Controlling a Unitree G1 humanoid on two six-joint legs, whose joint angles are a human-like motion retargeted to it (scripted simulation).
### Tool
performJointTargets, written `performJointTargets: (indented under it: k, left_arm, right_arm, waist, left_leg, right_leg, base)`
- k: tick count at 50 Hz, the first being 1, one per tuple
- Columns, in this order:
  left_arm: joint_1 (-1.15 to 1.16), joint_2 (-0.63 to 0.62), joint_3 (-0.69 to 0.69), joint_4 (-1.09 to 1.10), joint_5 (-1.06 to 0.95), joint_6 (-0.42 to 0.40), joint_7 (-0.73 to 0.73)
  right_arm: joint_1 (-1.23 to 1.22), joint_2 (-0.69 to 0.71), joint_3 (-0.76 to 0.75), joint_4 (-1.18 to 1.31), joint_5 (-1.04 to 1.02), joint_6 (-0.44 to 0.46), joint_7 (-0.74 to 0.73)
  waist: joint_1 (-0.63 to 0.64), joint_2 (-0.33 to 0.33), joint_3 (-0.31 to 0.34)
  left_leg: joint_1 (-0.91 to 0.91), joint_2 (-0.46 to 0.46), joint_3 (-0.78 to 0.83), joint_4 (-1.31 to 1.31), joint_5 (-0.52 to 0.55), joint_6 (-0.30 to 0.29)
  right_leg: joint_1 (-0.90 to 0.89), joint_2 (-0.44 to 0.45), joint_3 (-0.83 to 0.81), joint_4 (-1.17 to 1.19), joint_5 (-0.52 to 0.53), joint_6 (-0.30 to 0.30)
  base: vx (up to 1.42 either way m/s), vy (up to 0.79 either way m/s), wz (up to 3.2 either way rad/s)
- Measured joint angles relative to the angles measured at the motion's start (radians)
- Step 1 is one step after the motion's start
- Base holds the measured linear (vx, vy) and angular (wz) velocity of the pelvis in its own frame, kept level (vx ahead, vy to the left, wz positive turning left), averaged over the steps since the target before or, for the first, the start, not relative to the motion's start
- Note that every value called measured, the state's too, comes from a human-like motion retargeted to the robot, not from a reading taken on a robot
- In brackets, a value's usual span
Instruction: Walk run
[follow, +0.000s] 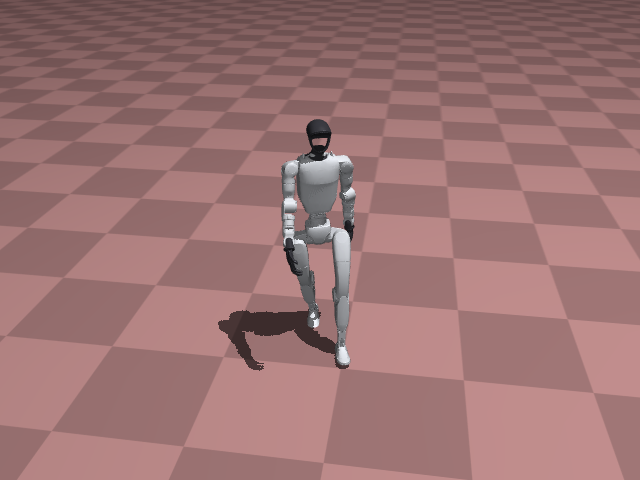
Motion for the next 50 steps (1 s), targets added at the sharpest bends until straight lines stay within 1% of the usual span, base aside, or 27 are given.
performJointTargets:
  k: [2, 4, 7, 8, 9, 10, 12, 13, 15, 17, 19, 21, 25, 28, 30, 32, 34, 35, 37, 38, 40, 41, 42, 43, 45, 48, 50]
  left_arm:
    - [-0.020, 0.002, -0.006, -0.001, -0.012, 0.004, -0.008]
    - [-0.053, -0.001, -0.006, -0.006, -0.016, 0.010, -0.014]
    - [-0.113, -0.012, -0.027, -0.036, -0.035, -0.001, -0.021]
    - [-0.134, -0.014, -0.043, -0.048, -0.053, -0.007, -0.027]
    - [-0.158, -0.013, -0.055, -0.060, -0.070, -0.014, -0.035]
    - [-0.182, -0.010, -0.065, -0.071, -0.087, -0.021, -0.044]
    - [-0.238, 0.003, -0.068, -0.095, -0.102, -0.034, -0.069]
    - [-0.268, 0.007, -0.066, -0.108, -0.105, -0.038, -0.078]
    - [-0.328, 0.018, -0.069, -0.128, -0.115, -0.052, -0.092]
    - [-0.386, 0.032, -0.074, -0.144, -0.135, -0.065, -0.109]
    - [-0.445, 0.048, -0.063, -0.152, -0.152, -0.077, -0.129]
    - [-0.501, 0.073, -0.050, -0.155, -0.164, -0.088, -0.152]
    - [-0.597, 0.113, -0.040, -0.173, -0.188, -0.105, -0.167]
    - [-0.629, 0.127, -0.045, -0.206, -0.206, -0.126, -0.177]
    - [-0.633, 0.129, -0.045, -0.236, -0.217, -0.142, -0.184]
    - [-0.626, 0.125, -0.035, -0.262, -0.222, -0.150, -0.186]
    - [-0.597, 0.120, -0.032, -0.267, -0.223, -0.153, -0.185]
    - [-0.574, 0.115, -0.031, -0.267, -0.217, -0.153, -0.186]
    - [-0.514, 0.085, -0.044, -0.261, -0.190, -0.152, -0.180]
    - [-0.486, 0.069, -0.048, -0.255, -0.173, -0.149, -0.178]
    - [-0.430, 0.044, -0.056, -0.234, -0.135, -0.141, -0.170]
    - [-0.403, 0.036, -0.063, -0.220, -0.117, -0.134, -0.156]
    - [-0.376, 0.028, -0.070, -0.206, -0.101, -0.128, -0.144]
    - [-0.350, 0.021, -0.079, -0.193, -0.089, -0.121, -0.134]
    - [-0.298, 0.010, -0.089, -0.171, -0.069, -0.107, -0.121]
    - [-0.215, -0.006, -0.067, -0.150, -0.032, -0.091, -0.103]
    - [-0.160, -0.016, -0.046, -0.135, -0.012, -0.075, -0.086]
  right_arm:
    - [0.027, -0.007, 0.010, 0.025, -0.020, -0.007, 0.025]
    - [0.069, -0.005, 0.006, 0.050, -0.061, -0.004, 0.033]
    - [0.138, -0.004, -0.006, 0.085, -0.102, -0.007, 0.025]
    - [0.160, -0.003, -0.009, 0.099, -0.109, -0.012, 0.017]
    - [0.179, -0.001, -0.014, 0.113, -0.118, -0.015, 0.009]
    - [0.196, 0.001, -0.019, 0.126, -0.127, -0.017, 0.001]
    - [0.230, 0.008, -0.039, 0.146, -0.152, -0.016, -0.002]
    - [0.246, 0.012, -0.050, 0.156, -0.160, -0.014, -0.003]
    - [0.278, 0.017, -0.072, 0.178, -0.165, -0.010, -0.008]
    - [0.315, 0.018, -0.089, 0.195, -0.170, -0.006, -0.013]
    - [0.351, 0.017, -0.098, 0.211, -0.174, -0.002, -0.012]
    - [0.386, 0.016, -0.104, 0.223, -0.181, 0.005, -0.005]
    - [0.446, 0.028, -0.126, 0.240, -0.189, 0.024, 0.004]
    - [0.483, 0.035, -0.139, 0.245, -0.184, 0.030, 0.018]
    - [0.491, 0.038, -0.150, 0.244, -0.186, 0.039, 0.028]
    - [0.486, 0.042, -0.150, 0.240, -0.190, 0.043, 0.031]
    - [0.486, 0.042, -0.142, 0.243, -0.190, 0.042, 0.032]
    - [0.485, 0.041, -0.138, 0.248, -0.189, 0.043, 0.032]
    - [0.483, 0.045, -0.142, 0.252, -0.182, 0.050, 0.024]
    - [0.476, 0.045, -0.142, 0.248, -0.176, 0.051, 0.018]
    - [0.461, 0.046, -0.131, 0.232, -0.159, 0.039, 0.005]
    - [0.449, 0.045, -0.121, 0.223, -0.150, 0.032, 0.003]
    - [0.436, 0.044, -0.111, 0.213, -0.144, 0.027, 0.003]
    - [0.418, 0.041, -0.101, 0.202, -0.142, 0.027, 0.006]
    - [0.371, 0.036, -0.083, 0.183, -0.143, 0.033, 0.005]
    - [0.291, 0.023, -0.052, 0.144, -0.134, 0.043, 0.000]
    - [0.245, 0.014, -0.028, 0.102, -0.120, 0.037, -0.007]
  waist:
    - [0.020, 0.010, -0.016]
    - [0.019, 0.019, -0.029]
    - [0.019, 0.061, -0.032]
    - [0.018, 0.078, -0.032]
    - [0.018, 0.093, -0.036]
    - [0.020, 0.107, -0.041]
    - [0.002, 0.111, -0.050]
    - [-0.014, 0.108, -0.052]
    - [-0.064, 0.098, -0.055]
    - [-0.115, 0.091, -0.059]
    - [-0.159, 0.079, -0.062]
    - [-0.198, 0.056, -0.058]
    - [-0.255, 0.003, -0.047]
    - [-0.269, -0.005, -0.054]
    - [-0.270, -0.008, -0.061]
    - [-0.290, -0.008, -0.074]
    - [-0.312, -0.014, -0.081]
    - [-0.310, -0.022, -0.084]
    - [-0.292, -0.022, -0.104]
    - [-0.272, -0.035, -0.111]
    - [-0.240, -0.072, -0.100]
    - [-0.226, -0.093, -0.090]
    - [-0.213, -0.113, -0.082]
    - [-0.202, -0.132, -0.076]
    - [-0.179, -0.153, -0.060]
    - [-0.140, -0.145, -0.038]
    - [-0.122, -0.133, -0.030]
  left_leg:
    - [-0.008, 0.004, 0.028, 0.056, 0.031, 0.027]
    - [-0.002, 0.014, 0.005, 0.108, 0.019, 0.035]
    - [0.070, 0.037, -0.019, 0.108, -0.036, 0.063]
    - [0.097, 0.048, -0.024, 0.098, -0.050, 0.068]
    - [0.119, 0.062, -0.022, 0.089, -0.064, 0.070]
    - [0.138, 0.077, -0.017, 0.081, -0.078, 0.070]
    - [0.175, 0.076, -0.010, 0.043, -0.089, 0.073]
    - [0.195, 0.066, -0.013, 0.019, -0.089, 0.076]
    - [0.232, 0.041, -0.017, -0.027, -0.087, 0.087]
    - [0.268, 0.019, -0.029, -0.056, -0.095, 0.092]
    - [0.308, -0.003, -0.030, -0.080, -0.108, 0.096]
    - [0.357, -0.037, -0.037, -0.098, -0.125, 0.105]
    - [0.475, -0.095, -0.048, -0.130, -0.174, 0.115]
    - [0.545, -0.093, -0.048, -0.133, -0.215, 0.111]
    - [0.574, -0.099, -0.061, -0.119, -0.239, 0.121]
    - [0.585, -0.106, -0.078, -0.091, -0.245, 0.130]
    - [0.612, -0.114, -0.090, -0.047, -0.207, 0.129]
    - [0.628, -0.119, -0.082, -0.022, -0.170, 0.124]
    - [0.624, -0.110, -0.048, 0.061, -0.026, 0.113]
    - [0.615, -0.115, 0.001, 0.108, 0.066, 0.121]
    - [0.593, -0.131, 0.087, 0.244, 0.210, 0.151]
    - [0.569, -0.134, 0.131, 0.334, 0.231, 0.168]
    - [0.541, -0.133, 0.171, 0.424, 0.228, 0.181]
    - [0.503, -0.125, 0.203, 0.513, 0.177, 0.187]
    - [0.416, -0.082, 0.267, 0.650, 0.098, 0.221]
    - [0.272, -0.070, 0.244, 0.697, 0.035, 0.170]
    - [0.183, -0.073, 0.230, 0.659, 0.002, 0.148]
  right_leg:
    - [0.013, 0.005, 0.010, 0.055, 0.045, -0.004]
    - [-0.005, -0.003, -0.024, 0.153, 0.159, -0.009]
    - [-0.076, -0.035, -0.143, 0.390, 0.374, -0.021]
    - [-0.110, -0.059, -0.204, 0.495, 0.420, -0.041]
    - [-0.152, -0.085, -0.247, 0.595, 0.424, -0.057]
    - [-0.197, -0.113, -0.282, 0.693, 0.406, -0.071]
    - [-0.334, -0.146, -0.273, 0.847, 0.328, -0.044]
    - [-0.402, -0.156, -0.260, 0.895, 0.305, -0.011]
    - [-0.536, -0.138, -0.212, 0.926, 0.272, 0.060]
    - [-0.627, -0.131, -0.184, 0.857, 0.233, 0.108]
    - [-0.686, -0.158, -0.186, 0.723, 0.204, 0.126]
    - [-0.722, -0.176, -0.171, 0.538, 0.186, 0.141]
    - [-0.756, -0.187, -0.101, 0.160, 0.191, 0.221]
    - [-0.789, -0.176, -0.076, 0.043, 0.187, 0.251]
    - [-0.806, -0.179, -0.074, 0.072, 0.192, 0.216]
    - [-0.821, -0.200, -0.100, 0.157, 0.198, 0.151]
    - [-0.807, -0.219, -0.124, 0.209, 0.254, 0.123]
    - [-0.797, -0.225, -0.117, 0.244, 0.272, 0.118]
    - [-0.775, -0.242, -0.109, 0.292, 0.253, 0.098]
    - [-0.750, -0.246, -0.093, 0.292, 0.226, 0.089]
    - [-0.674, -0.259, -0.071, 0.261, 0.195, 0.079]
    - [-0.637, -0.272, -0.064, 0.249, 0.182, 0.079]
    - [-0.603, -0.284, -0.059, 0.239, 0.169, 0.079]
    - [-0.573, -0.296, -0.059, 0.230, 0.156, 0.078]
    - [-0.511, -0.301, -0.065, 0.199, 0.137, 0.077]
    - [-0.430, -0.264, -0.097, 0.138, 0.126, 0.064]
    - [-0.387, -0.235, -0.112, 0.104, 0.116, 0.054]
  base:
    - [0.76, 0.11, -0.33]
    - [0.91, 0.13, -0.02]
    - [0.75, 0.08, 0.00]
    - [0.83, 0.08, -0.21]
    - [0.82, 0.07, -0.40]
    - [0.60, 0.04, -0.45]
    - [0.55, 0.02, -0.20]
    - [0.67, 0.00, 0.29]
    - [0.61, -0.01, 0.75]
    - [0.55, -0.02, 0.80]
    - [0.67, -0.05, 0.58]
    - [0.59, -0.10, 0.43]
    - [0.74, -0.17, 0.43]
    - [0.95, -0.24, 0.22]
    - [0.80, -0.23, 0.12]
    - [0.67, -0.21, 0.33]
    - [0.91, -0.27, 0.35]
    - [1.01, -0.25, 0.11]
    - [1.00, -0.20, -0.04]
    - [0.65, -0.07, -0.31]
    - [0.57, -0.06, -0.35]
    - [1.03, -0.26, -0.19]
    - [1.11, -0.32, -0.04]
    - [0.78, -0.22, 0.03]
    - [0.57, -0.15, 0.00]
    - [0.70, -0.14, -0.22]
    - [0.59, -0.11, -0.15]
